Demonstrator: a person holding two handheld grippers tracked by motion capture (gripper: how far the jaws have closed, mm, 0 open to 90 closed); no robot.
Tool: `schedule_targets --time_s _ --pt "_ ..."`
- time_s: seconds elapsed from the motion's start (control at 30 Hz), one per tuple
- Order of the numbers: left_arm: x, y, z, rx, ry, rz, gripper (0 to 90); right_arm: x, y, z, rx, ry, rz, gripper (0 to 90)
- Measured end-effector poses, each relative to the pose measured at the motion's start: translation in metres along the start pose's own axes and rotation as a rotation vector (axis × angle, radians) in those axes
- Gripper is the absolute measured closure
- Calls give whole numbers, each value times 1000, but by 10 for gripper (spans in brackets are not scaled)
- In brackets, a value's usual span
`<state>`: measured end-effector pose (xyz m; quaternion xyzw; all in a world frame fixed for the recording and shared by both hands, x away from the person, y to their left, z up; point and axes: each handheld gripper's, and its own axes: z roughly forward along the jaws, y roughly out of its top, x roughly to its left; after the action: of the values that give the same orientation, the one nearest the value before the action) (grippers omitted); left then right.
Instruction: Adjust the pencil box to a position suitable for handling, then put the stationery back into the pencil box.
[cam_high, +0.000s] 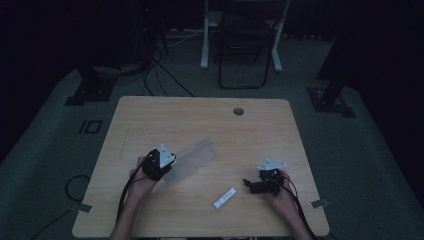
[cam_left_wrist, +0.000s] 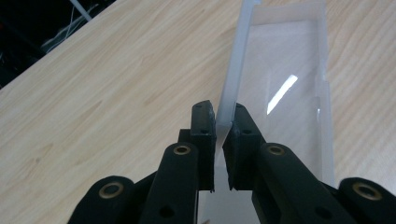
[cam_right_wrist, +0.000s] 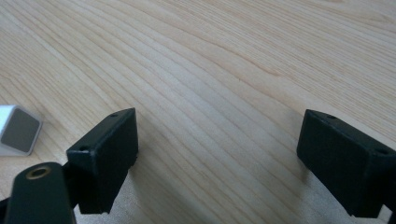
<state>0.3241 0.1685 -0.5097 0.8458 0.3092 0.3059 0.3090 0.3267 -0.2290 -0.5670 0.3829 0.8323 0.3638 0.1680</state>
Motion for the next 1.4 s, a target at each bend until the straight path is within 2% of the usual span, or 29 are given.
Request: schedule_targets --time_s 0.3,0.43,0.53,0.57,0.6,0.87,1.03,1.13,1.2,1.4 --pt "-3 -9 -9 -5 -11 -21 804 0 0 0 0 0 0 126" --pt "-4 -9 -8 3 -13 -28 681 0 0 0 0 0 1 126" --pt "-3 -11 -10 -8 -29 -69 608 0 0 0 0 0 0 126" --pt "-3 -11 -10 -8 -29 -69 582 0 0 0 0 0 0 126" --pt "-2 -12 -14 -25 -31 -101 555 0 0 0 0 0 0 126" --pt "1 -16 -32 -94 -25 -173 471 0 0 0 0 0 -1 126" --pt "-2 -13 -39 -100 -28 -171 458 0 0 0 0 0 0 126" --pt "-5 -6 -49 -132 -37 -183 458 0 0 0 0 0 0 126" --pt "-6 -5 -51 -136 -36 -184 458 0 0 0 0 0 0 126" --pt "-13 5 -57 -153 -45 -159 458 0 0 0 0 0 -1 126"
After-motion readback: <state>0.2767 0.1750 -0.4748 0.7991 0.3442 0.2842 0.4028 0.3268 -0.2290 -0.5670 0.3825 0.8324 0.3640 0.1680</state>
